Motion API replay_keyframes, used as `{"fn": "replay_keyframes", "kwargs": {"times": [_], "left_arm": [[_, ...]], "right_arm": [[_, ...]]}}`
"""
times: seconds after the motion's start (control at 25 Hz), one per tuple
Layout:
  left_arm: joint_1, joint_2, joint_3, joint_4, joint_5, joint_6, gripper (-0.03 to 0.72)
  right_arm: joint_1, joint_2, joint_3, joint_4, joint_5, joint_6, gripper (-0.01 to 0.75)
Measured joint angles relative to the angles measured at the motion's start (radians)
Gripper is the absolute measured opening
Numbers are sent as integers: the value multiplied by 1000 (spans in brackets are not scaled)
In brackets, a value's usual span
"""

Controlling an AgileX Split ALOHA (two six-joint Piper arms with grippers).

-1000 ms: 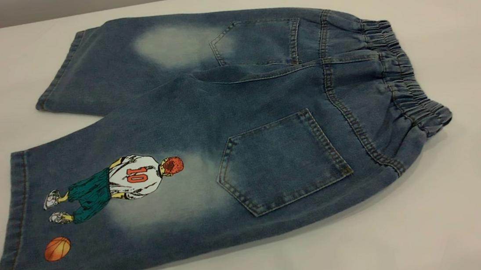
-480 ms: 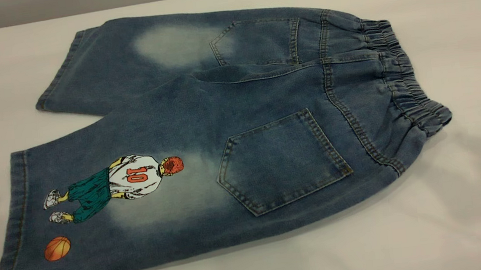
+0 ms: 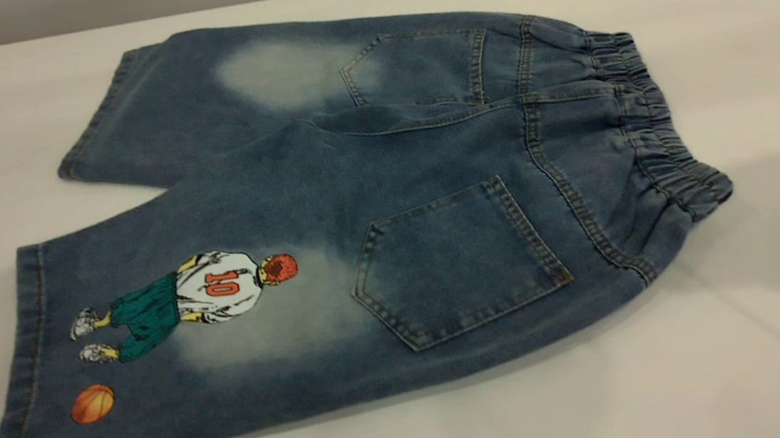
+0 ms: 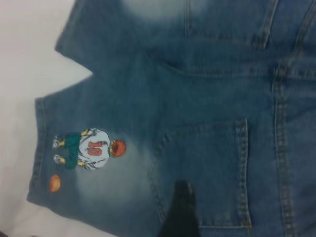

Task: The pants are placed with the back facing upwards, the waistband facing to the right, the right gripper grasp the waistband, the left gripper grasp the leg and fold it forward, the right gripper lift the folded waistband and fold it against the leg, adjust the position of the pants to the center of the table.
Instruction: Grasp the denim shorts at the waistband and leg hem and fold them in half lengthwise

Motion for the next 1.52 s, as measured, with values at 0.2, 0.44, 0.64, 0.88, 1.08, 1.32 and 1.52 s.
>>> {"fn": "replay_keyframes", "kwargs": {"times": [0.2, 0.44, 0.64, 0.88, 1.08, 1.32, 1.52], "left_arm": [[0, 24, 0, 0, -11, 5, 444], [0, 23, 0, 1, -13, 5, 444], [0, 23, 0, 1, -11, 5, 444], [0, 23, 0, 2, -10, 5, 444], [0, 23, 0, 2, -10, 5, 444], [0, 23, 0, 2, -7, 5, 444], [0, 23, 0, 2, -7, 5, 444]], "right_arm": [[-79, 147, 0, 144, 81, -150, 557], [-239, 286, 0, 269, 219, -303, 557], [-297, 386, 1, 269, 189, -327, 557], [-296, 505, 1, 262, 179, -334, 557], [-296, 555, 1, 245, 120, -334, 557], [-296, 598, 1, 271, 118, -373, 557], [-295, 673, 1, 340, 157, -459, 557]]}}
